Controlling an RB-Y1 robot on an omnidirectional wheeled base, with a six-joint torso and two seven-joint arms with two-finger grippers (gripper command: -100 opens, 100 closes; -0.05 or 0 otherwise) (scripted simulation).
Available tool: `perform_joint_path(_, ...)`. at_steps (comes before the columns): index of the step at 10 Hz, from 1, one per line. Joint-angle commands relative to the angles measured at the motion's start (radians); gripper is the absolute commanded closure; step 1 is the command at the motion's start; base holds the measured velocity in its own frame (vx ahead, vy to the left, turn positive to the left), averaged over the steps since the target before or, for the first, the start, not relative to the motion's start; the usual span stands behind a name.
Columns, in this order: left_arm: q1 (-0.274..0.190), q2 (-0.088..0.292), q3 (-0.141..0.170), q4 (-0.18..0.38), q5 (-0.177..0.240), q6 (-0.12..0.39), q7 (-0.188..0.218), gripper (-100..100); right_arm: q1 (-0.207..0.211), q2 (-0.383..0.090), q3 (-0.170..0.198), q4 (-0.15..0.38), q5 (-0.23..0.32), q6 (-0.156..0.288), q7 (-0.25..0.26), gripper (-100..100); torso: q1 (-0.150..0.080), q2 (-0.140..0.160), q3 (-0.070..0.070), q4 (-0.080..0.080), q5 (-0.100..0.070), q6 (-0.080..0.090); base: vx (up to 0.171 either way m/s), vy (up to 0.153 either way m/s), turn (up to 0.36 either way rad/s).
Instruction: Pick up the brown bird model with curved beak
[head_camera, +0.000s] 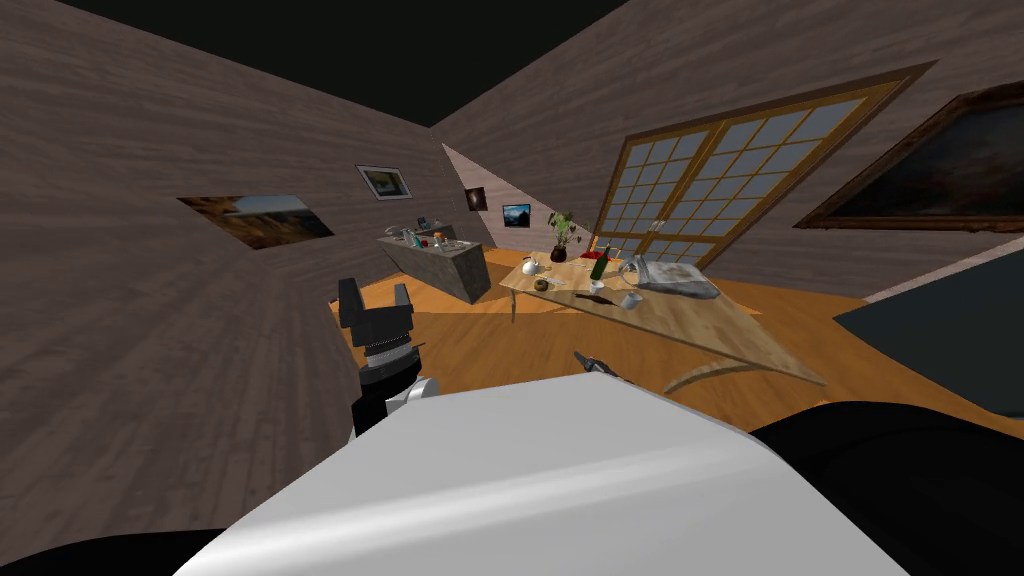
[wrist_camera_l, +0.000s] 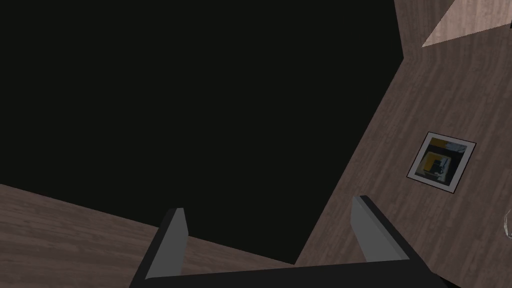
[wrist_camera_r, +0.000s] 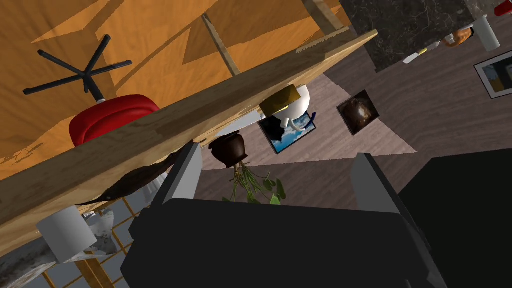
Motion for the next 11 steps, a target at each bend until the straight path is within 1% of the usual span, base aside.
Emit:
perform_joint_path(1,0.0,0.0,0.0,0.0,0.0,0.0,0.0,0,-0.004,-0.019,0.01,0.05,0.003,0.011,0.011,-100,0.0,0.0,0.0,0.0,0.0,0.0,0.028,0.065,0.098)
perform_joint_path(2,0.0,0.0,0.0,0.0,0.0,0.0,0.0,0,0.004,-0.057,0.028,0.09,0.01,0.028,0.033,-100,0.0,0.0,0.0,0.0,0.0,0.001,0.052,0.075,0.205)
perform_joint_path(3,0.0,0.0,0.0,0.0,0.0,0.0,0.0,0,0.004,-0.057,0.028,0.121,0.01,0.028,0.033,-100,0.0,-0.001,-0.001,0.0,0.0,0.0,0.044,0.044,0.124)
perform_joint_path(4,0.0,0.0,0.0,0.0,0.0,0.0,0.0,0,0.011,-0.093,0.047,0.172,0.016,0.043,0.056,-100,-0.001,-0.001,-0.001,0.0,0.0,0.001,0.054,0.052,0.236)
perform_joint_path(5,0.0,0.0,0.0,0.0,0.0,0.0,0.0,0,0.011,-0.095,0.047,0.186,0.016,0.043,0.056,-100,-0.001,-0.002,-0.001,0.0,0.0,0.0,0.049,0.033,0.123)
perform_joint_path(6,0.0,0.0,0.0,0.0,0.0,0.0,0.0,0,0.011,-0.095,0.047,0.186,0.016,0.043,0.056,-100,-0.002,-0.001,-0.001,0.0,0.0,0.001,0.022,0.006,0.002)
perform_joint_path(7,0.0,0.0,0.0,0.0,0.0,0.0,0.0,0,0.018,-0.133,0.066,0.215,0.02,0.058,0.079,-100,-0.003,0.0,0.0,0.0,-0.001,0.001,0.048,0.023,0.233)
perform_joint_path(8,0.0,0.0,0.0,0.0,0.0,0.0,0.0,0,0.018,-0.133,0.066,0.249,0.02,0.058,0.079,-100,-0.003,-0.002,-0.001,0.0,-0.001,0.0,0.057,0.017,0.147)
perform_joint_path(9,0.0,0.0,0.0,0.0,0.0,0.0,0.0,0,0.023,-0.17,0.086,0.29,0.023,0.071,0.103,-100,-0.003,-0.002,-0.001,0.0,-0.001,0.001,0.08,0.03,0.237)
perform_joint_path(10,0.0,0.0,0.0,0.0,0.0,0.0,0.0,0,0.023,-0.17,0.086,0.298,0.023,0.071,0.103,-100,-0.003,-0.003,-0.002,-0.001,0.0,0.0,0.079,0.012,0.142)
perform_joint_path(11,0.0,0.0,0.0,0.0,0.0,0.0,0.0,0,0.028,-0.206,0.106,0.338,0.025,0.082,0.127,-100,-0.004,-0.003,-0.002,-0.001,-0.001,0.001,0.096,0.006,0.286)
